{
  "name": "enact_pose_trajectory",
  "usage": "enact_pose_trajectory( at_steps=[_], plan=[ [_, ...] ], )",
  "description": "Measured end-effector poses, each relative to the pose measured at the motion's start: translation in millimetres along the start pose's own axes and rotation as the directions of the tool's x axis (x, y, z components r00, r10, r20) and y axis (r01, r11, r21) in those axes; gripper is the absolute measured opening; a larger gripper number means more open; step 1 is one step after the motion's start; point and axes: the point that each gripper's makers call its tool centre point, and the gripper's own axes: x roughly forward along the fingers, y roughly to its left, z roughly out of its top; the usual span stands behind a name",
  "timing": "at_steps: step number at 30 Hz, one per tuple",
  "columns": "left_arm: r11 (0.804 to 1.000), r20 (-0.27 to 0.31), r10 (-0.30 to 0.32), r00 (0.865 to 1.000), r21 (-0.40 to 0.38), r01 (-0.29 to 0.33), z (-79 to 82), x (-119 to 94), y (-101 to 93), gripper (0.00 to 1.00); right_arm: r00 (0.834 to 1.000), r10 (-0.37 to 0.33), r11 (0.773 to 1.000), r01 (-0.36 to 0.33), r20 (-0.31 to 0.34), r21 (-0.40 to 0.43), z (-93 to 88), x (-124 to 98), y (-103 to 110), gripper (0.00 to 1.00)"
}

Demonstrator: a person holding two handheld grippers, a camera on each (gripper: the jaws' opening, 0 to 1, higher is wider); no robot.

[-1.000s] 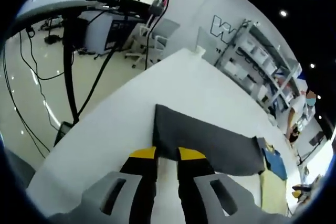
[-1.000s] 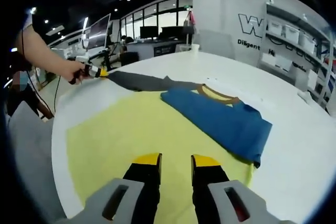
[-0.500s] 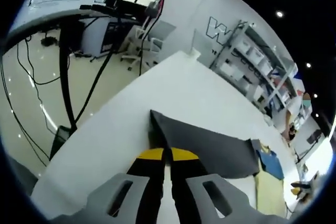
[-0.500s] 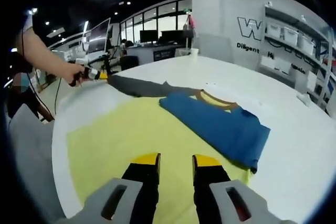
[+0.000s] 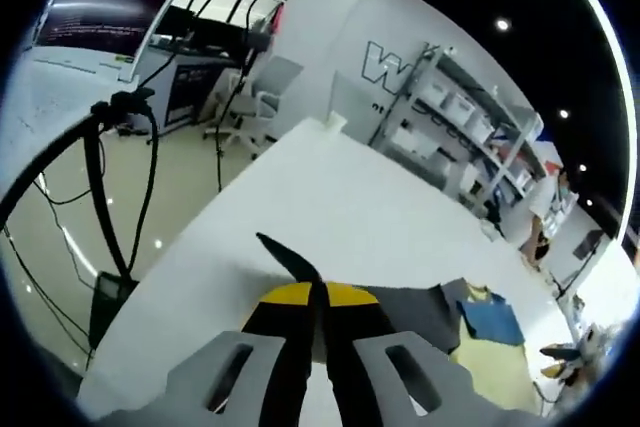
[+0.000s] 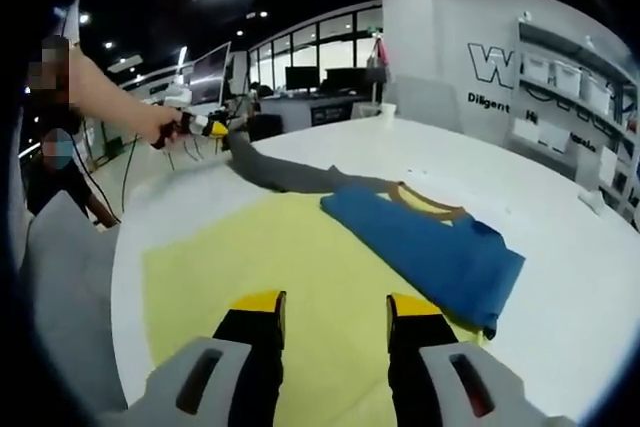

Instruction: Fold the garment on the visible template until the final outline fits inside the template.

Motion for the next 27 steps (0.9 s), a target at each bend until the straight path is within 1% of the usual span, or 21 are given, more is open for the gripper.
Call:
enact_pose_trajectory(
  at_steps=[3, 7, 9, 14, 16, 17, 18, 19, 23, 26, 27],
  plan=[
    [0.999, 0.005, -0.029, 1.0, 0.018, 0.029, 8.6, 3, -15.9, 0.0, 0.999, 0.032, 0.999, -0.032, 0.005, -0.016, -1.6, -2, 5, 0.45],
    [0.996, 0.005, -0.076, 0.997, 0.043, 0.075, 19.1, 7, -40.7, 0.0, 0.998, 0.056, 0.998, -0.056, 0.007, -0.027, -3.0, -5, 9, 0.49],
    [0.994, 0.003, -0.096, 0.995, 0.052, 0.096, 22.7, 9, -51.0, 0.0, 0.998, 0.065, 0.998, -0.065, 0.011, -0.027, -2.9, -6, 10, 0.53],
    [0.983, -0.005, -0.165, 0.986, 0.082, 0.164, 30.8, 14, -88.1, 0.0, 0.996, 0.084, 0.996, -0.083, 0.023, -0.031, -4.4, -11, 12, 0.57],
    [0.978, -0.006, -0.186, 0.983, 0.092, 0.186, 32.5, 16, -99.5, 0.0, 0.996, 0.086, 0.996, -0.086, 0.027, -0.027, -5.4, -12, 11, 0.59],
    [0.974, -0.008, -0.206, 0.979, 0.097, 0.205, 33.5, 17, -110.4, 0.0, 0.996, 0.089, 0.996, -0.088, 0.029, -0.029, -6.1, -14, 11, 0.59],
    [0.971, -0.008, -0.216, 0.976, 0.099, 0.216, 34.5, 18, -117.0, 0.0, 0.995, 0.09, 0.996, -0.09, 0.033, -0.028, -6.4, -15, 11, 0.6],
    [0.966, -0.006, -0.241, 0.971, 0.1, 0.24, 36.3, 18, -128.3, 0.0, 0.995, 0.092, 0.996, -0.091, 0.041, -0.024, -6.3, -16, 11, 0.62],
    [0.942, -0.019, -0.312, 0.95, 0.127, 0.312, 39.3, 21, -167.7, 0.0, 0.995, 0.095, 0.995, -0.094, 0.032, -0.028, -12.8, -20, 9, 0.64],
    [0.928, -0.027, -0.346, 0.938, 0.138, 0.346, 40.0, 25, -188.4, 0.0, 0.995, 0.094, 0.995, -0.093, 0.035, -0.024, -14.3, -22, 7, 0.65],
    [0.921, -0.032, -0.362, 0.932, 0.142, 0.363, 40.0, 27, -198.1, 0.0, 0.995, 0.092, 0.996, -0.092, 0.039, -0.021, -14.3, -23, 6, 0.65]
  ],
)
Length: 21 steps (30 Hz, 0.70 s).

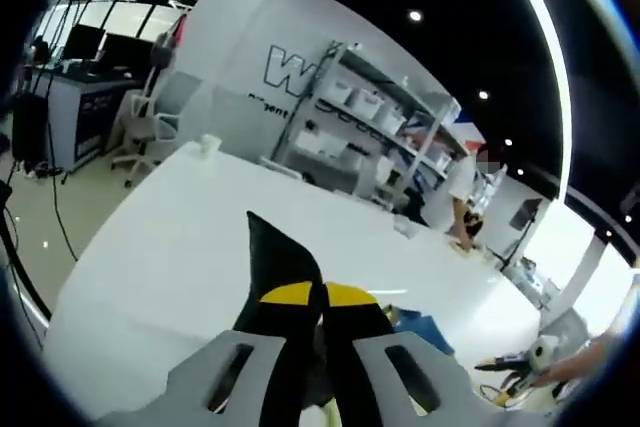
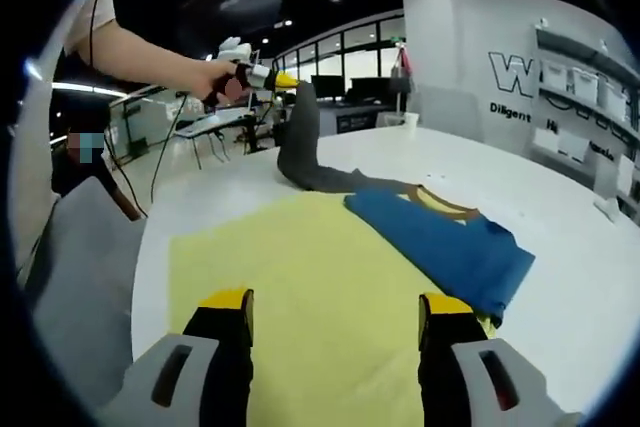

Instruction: Fold the garment on the visible template until the final outline fits inside the template.

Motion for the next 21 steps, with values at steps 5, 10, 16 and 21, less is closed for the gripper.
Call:
enact_pose_trajectory(
  at_steps=[5, 10, 16, 21],
  plan=[
    [0.998, -0.018, -0.064, 0.998, 0.021, 0.065, 1.1, 20, -32.9, 0.0, 1.0, -0.002, 1.0, 0.002, 0.007, 0.009, -1.1, -3, -1, 0.66],
    [0.989, -0.049, -0.137, 0.989, 0.042, 0.14, -1.9, 39, -68.0, 0.0, 1.0, -0.006, 1.0, 0.006, 0.014, 0.021, -3.7, -5, -3, 0.68],
    [0.972, -0.084, -0.218, 0.972, 0.073, 0.224, -5.5, 61, -109.3, 0.0, 1.0, -0.011, 0.999, 0.01, 0.02, 0.035, -6.5, -7, -3, 0.69],
    [0.958, -0.105, -0.263, 0.959, 0.09, 0.272, -8.5, 74, -132.4, 0.0, 1.0, -0.016, 0.999, 0.015, 0.023, 0.044, -8.9, -8, -5, 0.69]
  ],
)
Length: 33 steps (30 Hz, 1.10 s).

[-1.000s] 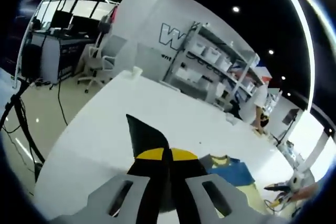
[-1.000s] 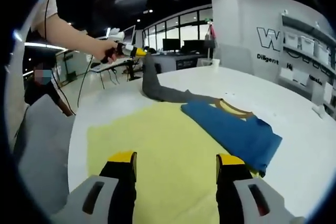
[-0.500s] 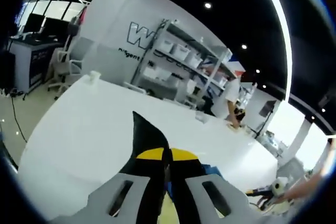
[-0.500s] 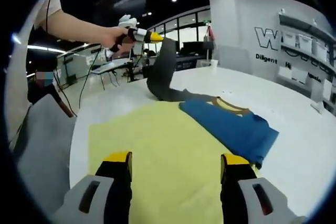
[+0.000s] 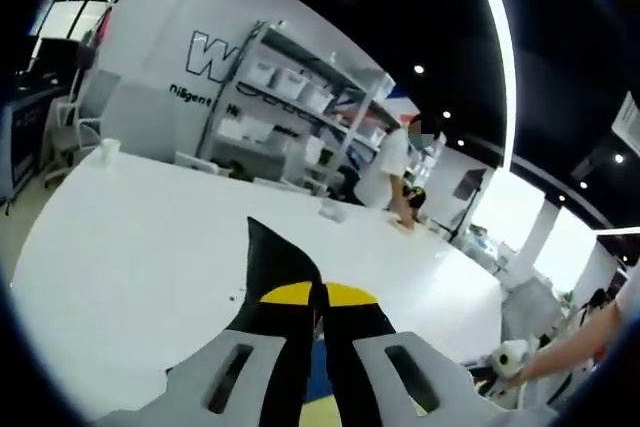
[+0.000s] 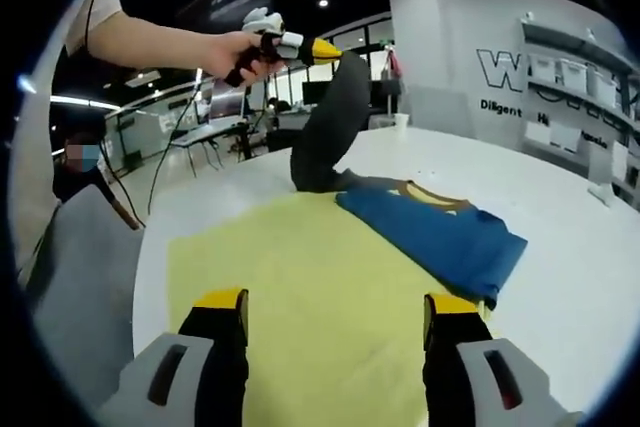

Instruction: Fold the garment on the visible template until the final outline fits inside the template.

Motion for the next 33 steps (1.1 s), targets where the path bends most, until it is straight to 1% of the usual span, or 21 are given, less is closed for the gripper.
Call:
enact_pose_trajectory(
  at_steps=[5, 10, 14, 15, 19, 24, 25, 33],
  plan=[
    [0.998, -0.025, -0.057, 0.998, 0.015, 0.057, -2.4, 22, -20.9, 0.0, 1.0, -0.007, 1.0, 0.007, 0.004, 0.01, -1.5, -3, -1, 0.7],
    [0.993, -0.057, -0.109, 0.992, 0.028, 0.111, -10.9, 43, -41.7, 0.0, 1.0, -0.01, 1.0, 0.01, 0.004, 0.02, -3.9, -5, -1, 0.7],
    [0.987, -0.098, -0.153, 0.983, 0.037, 0.157, -24.5, 60, -58.5, 0.0, 1.0, -0.013, 1.0, 0.013, 0.004, 0.026, -6.4, -7, -2, 0.7],
    [0.985, -0.114, -0.157, 0.981, 0.052, 0.164, -30.2, 65, -61.6, 0.0, 1.0, -0.013, 1.0, 0.013, 0.003, 0.028, -7.0, -7, -2, 0.7],
    [0.982, -0.158, -0.163, 0.974, 0.067, 0.175, -48.0, 80, -64.8, 0.0, 1.0, -0.013, 0.999, 0.013, -0.001, 0.036, -9.5, -7, -2, 0.7],
    [0.978, -0.233, -0.161, 0.959, 0.094, 0.187, -74.5, 95, -64.0, 0.0, 1.0, -0.013, 0.999, 0.013, -0.001, 0.042, -10.2, -7, -3, 0.7],
    [0.978, -0.236, -0.16, 0.959, 0.095, 0.187, -76.0, 96, -63.8, 0.0, 1.0, -0.014, 0.999, 0.014, -0.001, 0.043, -10.3, -7, -3, 0.7],
    [0.979, -0.302, -0.152, 0.941, 0.084, 0.185, -112.6, 112, -63.0, 0.01, 1.0, -0.019, 0.998, 0.019, -0.008, 0.053, -13.4, -10, -7, 0.7]
  ],
)
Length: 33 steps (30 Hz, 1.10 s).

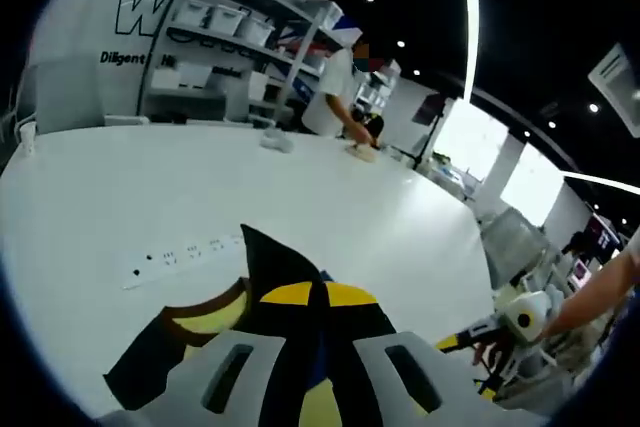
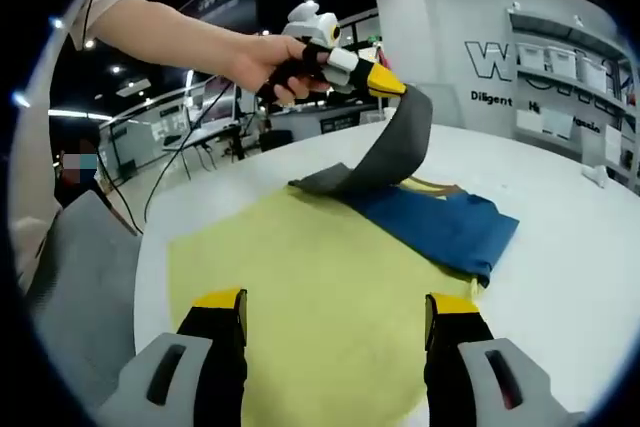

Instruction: Fold the garment on the visible template until the final outline fits inside the template.

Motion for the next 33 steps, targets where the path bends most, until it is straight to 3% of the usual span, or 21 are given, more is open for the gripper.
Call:
enact_pose_trajectory(
  at_steps=[15, 21, 27, 33],
  plan=[
    [0.999, -0.058, -0.024, 0.998, -0.029, 0.023, -29.3, 57, -8.8, 0.01, 1.0, -0.01, 1.0, 0.011, -0.018, 0.024, -9.7, -3, -5, 0.7],
    [0.999, -0.092, -0.04, 0.995, -0.023, 0.038, -45.1, 69, -15.8, 0.03, 1.0, -0.006, 1.0, 0.007, -0.021, 0.03, -11.6, 0, -3, 0.7],
    [0.998, -0.1, -0.062, 0.993, -0.024, 0.059, -55.6, 56, -17.5, 0.1, 1.0, -0.001, 1.0, 0.002, -0.023, 0.031, -12.1, 2, -2, 0.7],
    [1.0, -0.101, -0.019, 0.995, -0.021, 0.017, -64.2, 20, 9.8, 0.09, 1.0, 0.01, 1.0, -0.009, -0.027, 0.024, -11.2, 7, 1, 0.7]
  ],
)
